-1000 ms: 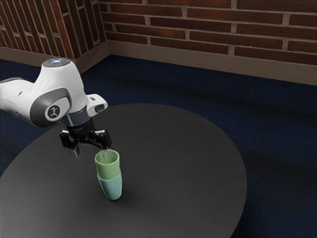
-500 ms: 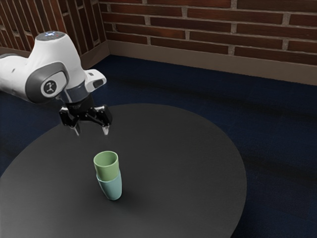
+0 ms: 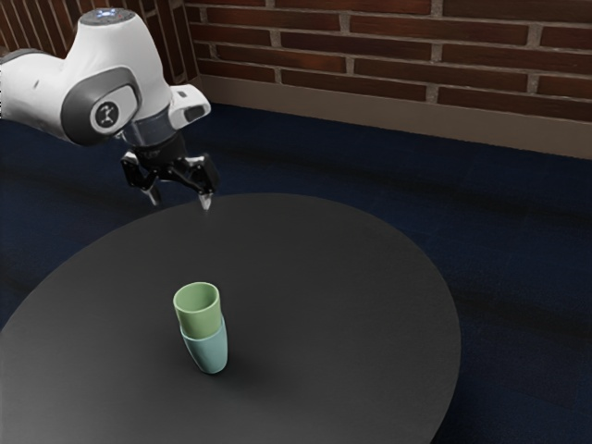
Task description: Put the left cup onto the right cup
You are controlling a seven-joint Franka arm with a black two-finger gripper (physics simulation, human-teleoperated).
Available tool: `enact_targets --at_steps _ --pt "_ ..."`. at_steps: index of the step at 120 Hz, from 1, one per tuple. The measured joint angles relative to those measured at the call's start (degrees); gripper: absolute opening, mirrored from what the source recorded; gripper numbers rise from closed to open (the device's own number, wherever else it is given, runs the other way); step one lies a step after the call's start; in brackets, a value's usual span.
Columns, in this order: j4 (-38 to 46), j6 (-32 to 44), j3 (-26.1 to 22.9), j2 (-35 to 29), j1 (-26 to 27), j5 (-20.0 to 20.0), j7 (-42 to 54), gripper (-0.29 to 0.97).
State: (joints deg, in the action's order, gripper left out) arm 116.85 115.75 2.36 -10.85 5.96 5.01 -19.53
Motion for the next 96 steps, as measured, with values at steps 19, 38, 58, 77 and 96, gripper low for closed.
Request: enact_targets --at_steps 19,38,58,77,96 --pt "-4.9 -2.1 0.1 3.1 0.1 0.5 2.3 0.68" --pt "-8.1 -3.8 0.1 5.0 0.1 0.7 4.1 0.68" --pt "-12.5 -5.6 0.2 7.9 0.1 0.7 5.6 0.68" --pt "-15.9 -7.0 0.2 10.0 0.1 0.7 6.6 0.68" --pt "-18.2 -7.7 0.2 11.2 0.2 0.7 7.4 0.68"
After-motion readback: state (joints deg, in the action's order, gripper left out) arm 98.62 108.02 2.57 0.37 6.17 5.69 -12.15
